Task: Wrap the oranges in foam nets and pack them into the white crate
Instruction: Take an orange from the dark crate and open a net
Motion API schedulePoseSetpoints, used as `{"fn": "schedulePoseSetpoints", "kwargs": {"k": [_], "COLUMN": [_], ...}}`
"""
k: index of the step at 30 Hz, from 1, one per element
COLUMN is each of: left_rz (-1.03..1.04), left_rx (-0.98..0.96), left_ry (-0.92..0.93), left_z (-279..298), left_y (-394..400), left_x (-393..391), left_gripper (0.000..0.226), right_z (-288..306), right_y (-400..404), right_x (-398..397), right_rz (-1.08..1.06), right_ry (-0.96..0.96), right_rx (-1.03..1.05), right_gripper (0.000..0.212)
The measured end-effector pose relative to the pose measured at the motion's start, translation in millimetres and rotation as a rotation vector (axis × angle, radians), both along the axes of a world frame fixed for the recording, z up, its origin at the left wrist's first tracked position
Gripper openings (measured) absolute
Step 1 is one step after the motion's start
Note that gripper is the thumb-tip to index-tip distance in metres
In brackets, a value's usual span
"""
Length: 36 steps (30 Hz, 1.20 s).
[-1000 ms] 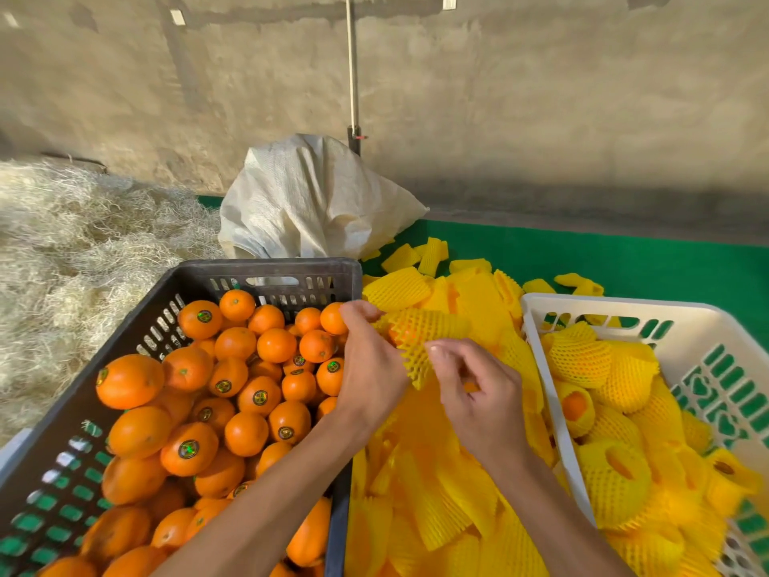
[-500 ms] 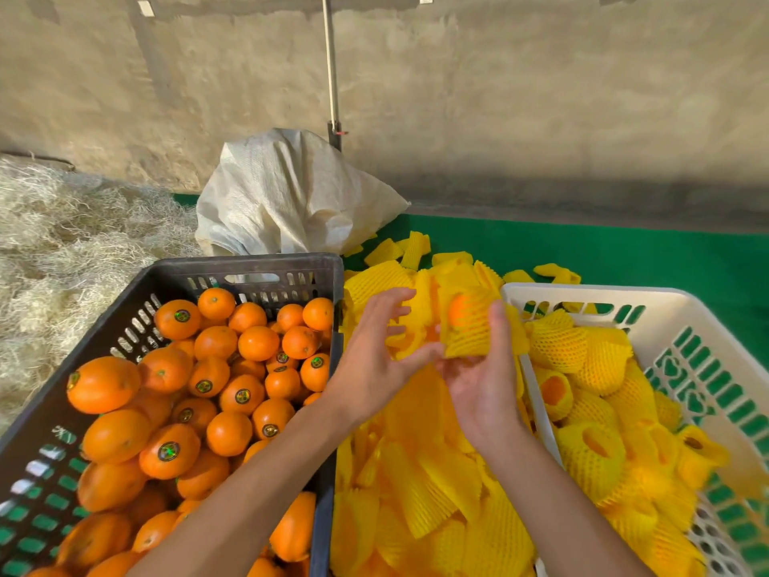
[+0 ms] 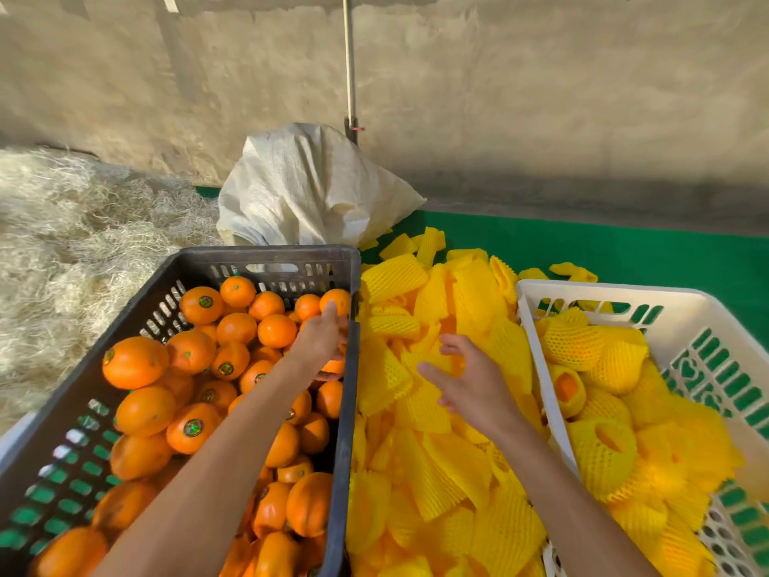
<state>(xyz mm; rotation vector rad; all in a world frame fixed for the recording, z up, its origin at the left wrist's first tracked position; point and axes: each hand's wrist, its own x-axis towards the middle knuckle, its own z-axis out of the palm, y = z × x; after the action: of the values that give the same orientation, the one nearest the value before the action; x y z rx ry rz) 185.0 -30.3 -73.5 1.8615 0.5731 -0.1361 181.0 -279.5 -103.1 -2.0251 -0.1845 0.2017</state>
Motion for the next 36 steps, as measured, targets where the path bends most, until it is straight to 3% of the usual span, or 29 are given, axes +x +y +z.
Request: {"fn": "schedulePoseSetpoints", "kwargs": {"k": [2,4,8,13,17,20,24,31,33,36], "left_rz": [-0.195,-0.442,-0.591,-0.727,-0.575,-0.464,-0.364,-0.345,-0.334,-0.152], "left_rx": [0.370,0.749,0.829,1.068,1.128,1.131,1.153,1.128,1.105,1.054], "left_ry": [0.116,0.317,0.511,0.714,0.687,0.775,0.689,0.595,0.516,0.299], "left_z": [-11.3,-24.0,-27.0,-36.3,-41.6,-37.4,-40.3,-28.6,-14.7,9.3], "left_y": [7.7,12.7,17.1,13.5,7.5,-0.6,0.9,1.0,2.3,1.9], "left_x": [-3.9,-7.1,-4.1,-4.3,-7.3,-8.5,-15.4,-17.8,-14.5,-11.3], "left_gripper": [0.041,0.058,0.097,0.084,0.082,0.080,0.086,0.083,0.067,0.048], "right_z": [-9.9,-11.1,-1.6,4.1,5.6,6.4,8.8,9.2,8.4,5.9], "right_y": [5.7,9.4,11.7,13.6,13.8,14.1,16.8,16.6,16.1,15.5], "right_x": [-4.7,-6.8,-5.2,-9.7,-11.8,-12.8,-10.9,-12.3,-10.8,-7.2], "right_rz": [0.093,0.106,-0.021,-0.106,-0.139,-0.147,-0.168,-0.162,-0.179,-0.205], "right_ry": [-0.116,-0.240,-0.306,-0.236,-0.201,-0.211,-0.225,-0.267,-0.270,-0.338], "right_rx": [-0.284,-0.382,-0.322,-0.128,0.007,0.130,0.313,0.321,0.304,0.207], "right_gripper": [0.056,0.044,0.025,0.025,0.025,0.025,0.025,0.018,0.020,0.027]}}
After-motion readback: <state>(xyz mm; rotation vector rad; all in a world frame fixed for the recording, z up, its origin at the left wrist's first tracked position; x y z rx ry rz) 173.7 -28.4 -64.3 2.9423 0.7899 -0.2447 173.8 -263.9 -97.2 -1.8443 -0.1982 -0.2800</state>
